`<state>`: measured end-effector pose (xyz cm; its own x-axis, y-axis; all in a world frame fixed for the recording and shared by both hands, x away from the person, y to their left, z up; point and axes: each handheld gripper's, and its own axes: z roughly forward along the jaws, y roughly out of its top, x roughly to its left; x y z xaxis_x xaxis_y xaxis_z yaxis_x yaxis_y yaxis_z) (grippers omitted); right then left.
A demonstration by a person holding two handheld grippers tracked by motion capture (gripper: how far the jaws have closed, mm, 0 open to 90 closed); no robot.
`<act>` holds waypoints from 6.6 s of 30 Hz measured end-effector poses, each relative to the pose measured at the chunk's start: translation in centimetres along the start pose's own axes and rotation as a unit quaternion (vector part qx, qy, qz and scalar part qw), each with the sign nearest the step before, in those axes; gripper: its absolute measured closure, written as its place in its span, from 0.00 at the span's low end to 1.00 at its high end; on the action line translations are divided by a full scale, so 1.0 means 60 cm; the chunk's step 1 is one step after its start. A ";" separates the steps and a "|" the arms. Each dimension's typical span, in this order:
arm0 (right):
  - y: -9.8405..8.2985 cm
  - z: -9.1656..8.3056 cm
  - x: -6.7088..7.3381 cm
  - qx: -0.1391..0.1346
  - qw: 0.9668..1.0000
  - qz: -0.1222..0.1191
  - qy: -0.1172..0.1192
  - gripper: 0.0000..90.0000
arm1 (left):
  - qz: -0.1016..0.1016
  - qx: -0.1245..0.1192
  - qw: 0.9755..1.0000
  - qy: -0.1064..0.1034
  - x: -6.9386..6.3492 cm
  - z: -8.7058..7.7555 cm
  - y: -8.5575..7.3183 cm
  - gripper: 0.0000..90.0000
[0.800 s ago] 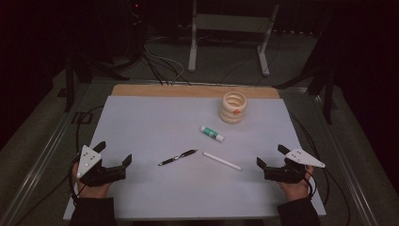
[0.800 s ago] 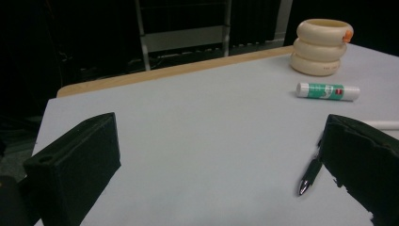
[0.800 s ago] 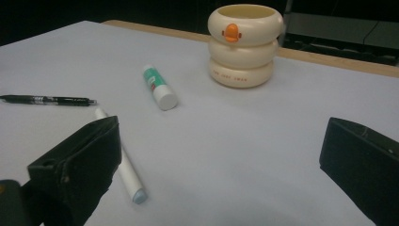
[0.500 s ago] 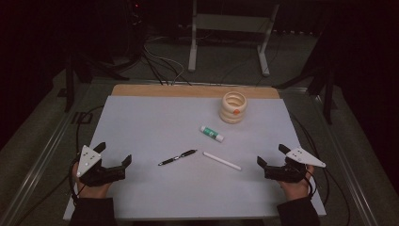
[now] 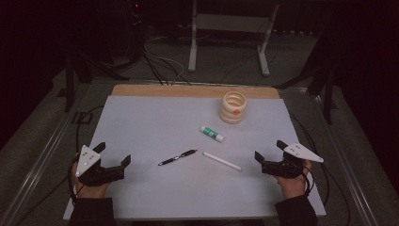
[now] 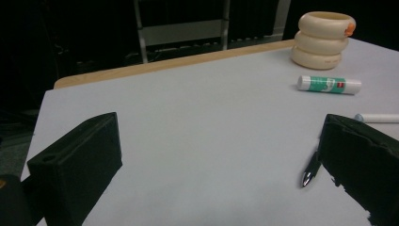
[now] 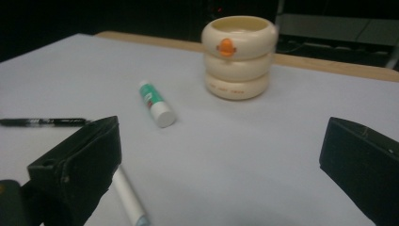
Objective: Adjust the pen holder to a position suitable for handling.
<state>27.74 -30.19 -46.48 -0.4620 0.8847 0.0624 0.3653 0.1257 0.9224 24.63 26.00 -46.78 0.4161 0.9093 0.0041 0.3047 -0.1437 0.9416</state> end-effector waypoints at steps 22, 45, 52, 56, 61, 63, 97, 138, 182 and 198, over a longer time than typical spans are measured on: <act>0.097 0.053 -0.003 0.020 1.000 0.001 -0.006 0.00 | -0.008 0.002 1.000 0.006 -0.002 0.011 -0.005 0.00; 0.191 0.163 -0.015 0.023 1.000 0.006 -0.016 0.00 | 0.011 0.020 1.000 -0.001 -0.005 0.015 -0.005 0.00; 0.210 0.199 -0.034 0.027 0.999 0.022 -0.018 0.00 | 0.009 0.018 1.000 0.008 -0.002 0.014 -0.008 0.00; 0.217 0.221 -0.042 0.034 0.999 0.022 -0.029 0.00 | 0.009 0.015 1.000 0.013 -0.003 0.013 -0.008 0.00; 0.216 0.248 -0.055 0.045 0.998 0.015 -0.045 0.00 | 0.004 0.015 1.000 0.015 0.000 0.013 -0.010 0.00; 0.213 0.258 -0.063 0.053 0.997 0.022 -0.049 0.00 | 0.004 0.016 1.000 0.016 0.000 0.014 -0.011 0.00; 0.157 0.371 -0.098 0.150 0.971 0.132 -0.133 0.83 | 0.003 0.018 1.000 0.015 0.002 0.014 -0.013 0.00; 0.213 0.317 0.053 0.123 0.989 0.079 0.001 0.86 | 0.003 0.027 0.999 0.017 0.002 0.015 -0.017 0.00; 0.153 0.381 0.229 0.197 0.979 0.005 0.048 0.86 | 0.003 0.024 1.000 0.012 0.003 0.016 -0.019 0.00; 0.151 0.391 0.249 0.203 0.978 -0.009 0.045 0.84 | 0.002 0.023 1.000 0.009 0.004 0.017 -0.020 0.00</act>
<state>43.11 -5.33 -46.13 -0.5343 0.8396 0.0975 0.6380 0.3250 0.6981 25.24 25.98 -48.26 0.4016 0.9157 0.0154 0.3412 -0.1652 0.9253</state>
